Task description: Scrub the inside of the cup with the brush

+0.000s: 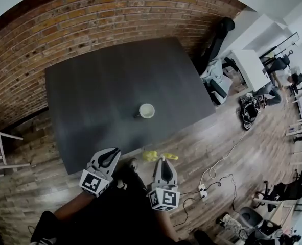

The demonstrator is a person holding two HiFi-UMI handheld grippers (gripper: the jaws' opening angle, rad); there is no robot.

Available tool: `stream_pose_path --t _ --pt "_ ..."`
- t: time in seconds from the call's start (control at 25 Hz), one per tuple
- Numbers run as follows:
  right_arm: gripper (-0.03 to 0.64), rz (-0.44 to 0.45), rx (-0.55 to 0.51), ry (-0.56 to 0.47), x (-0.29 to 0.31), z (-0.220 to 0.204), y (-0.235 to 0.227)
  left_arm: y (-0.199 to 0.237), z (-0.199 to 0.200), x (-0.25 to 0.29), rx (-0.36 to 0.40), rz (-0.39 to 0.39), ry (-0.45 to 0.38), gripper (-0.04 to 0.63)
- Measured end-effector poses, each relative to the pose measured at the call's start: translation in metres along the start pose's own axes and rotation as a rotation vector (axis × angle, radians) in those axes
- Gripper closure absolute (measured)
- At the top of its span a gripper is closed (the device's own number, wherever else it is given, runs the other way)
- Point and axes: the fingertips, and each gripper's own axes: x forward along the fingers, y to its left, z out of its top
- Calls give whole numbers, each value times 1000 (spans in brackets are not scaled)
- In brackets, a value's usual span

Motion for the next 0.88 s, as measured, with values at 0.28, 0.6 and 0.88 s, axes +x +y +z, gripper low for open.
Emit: stream_pose_path --t 0.28,0.6,0.88 --pt "572 -11 -6 -19 -18 3 9 -15 0 -12 42 -35 23 543" --pt "572 56 -20 -15 -28 2 7 -41 0 -3 98 -15 8 545" --pt "572 89 -30 -25 -36 1 4 -54 -2 -1 109 13 5 543"
